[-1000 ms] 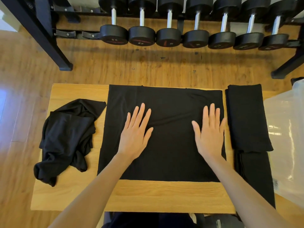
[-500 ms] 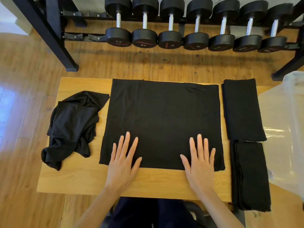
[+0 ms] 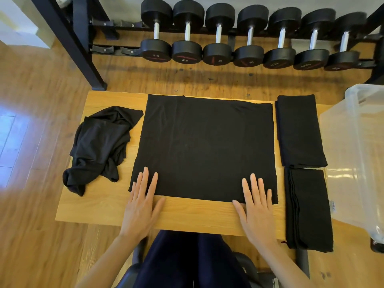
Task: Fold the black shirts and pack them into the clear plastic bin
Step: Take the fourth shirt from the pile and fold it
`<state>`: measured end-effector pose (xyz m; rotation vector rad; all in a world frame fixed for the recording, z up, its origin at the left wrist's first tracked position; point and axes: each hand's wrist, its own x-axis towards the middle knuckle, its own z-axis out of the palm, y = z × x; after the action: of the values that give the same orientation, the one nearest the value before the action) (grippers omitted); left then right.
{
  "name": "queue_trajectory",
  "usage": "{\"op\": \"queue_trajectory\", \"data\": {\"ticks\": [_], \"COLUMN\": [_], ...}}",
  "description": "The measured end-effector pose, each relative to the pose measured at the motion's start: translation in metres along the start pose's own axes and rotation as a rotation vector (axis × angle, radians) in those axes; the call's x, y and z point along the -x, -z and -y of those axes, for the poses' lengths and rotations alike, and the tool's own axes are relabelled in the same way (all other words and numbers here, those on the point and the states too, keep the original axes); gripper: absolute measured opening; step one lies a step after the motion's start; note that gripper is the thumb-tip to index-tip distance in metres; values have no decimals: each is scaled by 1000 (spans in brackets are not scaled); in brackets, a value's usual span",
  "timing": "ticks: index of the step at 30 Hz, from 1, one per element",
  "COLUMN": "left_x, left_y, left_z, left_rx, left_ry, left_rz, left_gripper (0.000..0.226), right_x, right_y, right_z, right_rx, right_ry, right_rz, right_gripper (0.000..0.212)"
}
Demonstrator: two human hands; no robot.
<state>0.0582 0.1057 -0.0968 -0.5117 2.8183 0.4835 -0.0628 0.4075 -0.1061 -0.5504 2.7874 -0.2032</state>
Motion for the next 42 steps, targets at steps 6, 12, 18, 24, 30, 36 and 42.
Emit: {"op": "queue_trajectory", "data": {"ticks": [6, 12, 18, 24, 30, 36, 42], "left_x": [14, 18, 0, -12, -19, -45, -89], "left_y": [15, 34, 48, 61, 79, 106, 132], "left_z": [6, 23, 37, 35, 29, 27, 22], "left_rx": [151, 106, -68, -153, -53, 348, 722], "left_ry": [14, -2, -82, -126, 14, 113, 251], "left_rz": [-46, -92, -76, -68, -44, 14, 18], "left_gripper": [60, 34, 35, 20, 14, 15, 25], "right_x": [9, 12, -2, -20, -30, -65, -112], "right_y": [11, 36, 52, 58, 91, 125, 150], "right_z": [-20, -45, -66, -73, -66, -69, -58], "right_rx": [-97, -98, 124, 280, -2, -498, -754], "right_ry": [29, 121, 328, 443, 270, -17, -143], "right_rz": [0, -54, -122, -9, 36, 133, 106], "right_gripper": [64, 45, 38, 36, 11, 10, 15]}}
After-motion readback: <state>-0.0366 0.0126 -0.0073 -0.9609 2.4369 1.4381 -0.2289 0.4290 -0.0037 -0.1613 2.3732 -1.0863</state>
